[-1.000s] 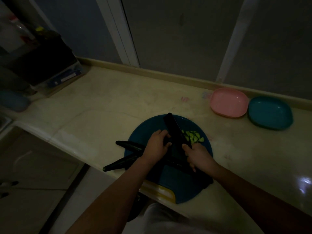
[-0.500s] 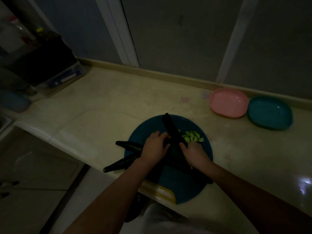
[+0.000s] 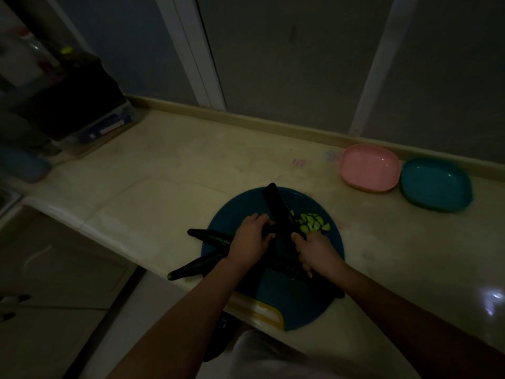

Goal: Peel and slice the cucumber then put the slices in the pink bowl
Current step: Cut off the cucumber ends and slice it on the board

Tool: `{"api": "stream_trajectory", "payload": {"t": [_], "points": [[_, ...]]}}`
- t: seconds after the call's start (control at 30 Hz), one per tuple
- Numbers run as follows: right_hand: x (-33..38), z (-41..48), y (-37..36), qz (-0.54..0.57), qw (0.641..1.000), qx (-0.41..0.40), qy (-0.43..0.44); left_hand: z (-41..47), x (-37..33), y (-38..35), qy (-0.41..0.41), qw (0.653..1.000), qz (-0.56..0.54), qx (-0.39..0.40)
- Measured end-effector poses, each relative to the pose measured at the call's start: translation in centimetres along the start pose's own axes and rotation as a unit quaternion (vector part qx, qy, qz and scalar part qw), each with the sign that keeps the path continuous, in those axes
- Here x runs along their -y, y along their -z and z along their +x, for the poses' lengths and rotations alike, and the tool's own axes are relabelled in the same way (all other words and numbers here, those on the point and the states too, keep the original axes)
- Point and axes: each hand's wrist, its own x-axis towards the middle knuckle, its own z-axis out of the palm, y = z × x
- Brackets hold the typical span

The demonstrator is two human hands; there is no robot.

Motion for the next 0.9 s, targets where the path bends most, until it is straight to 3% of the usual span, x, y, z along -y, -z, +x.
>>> {"api": "stream_trajectory", "payload": {"t": [0.33,0.6,0.9], "points": [[0.3,0.8,-1.3,-0.001,1.0,0.008,-0.019,0.1,0.1,-0.1,0.0,1.0,-0.013,-0.003],[-0.1,0.7,-0.5,-0.107,0.994,-0.024,0.008,0.0,0.5,0.2,-0.027,0.999,0.017,0.032],[-0.9,0.3,0.5,-0.064,0.997,-0.039,-0.004,1.5,-0.7,-0.1,-0.007,1.0,-0.016,0.021]]}}
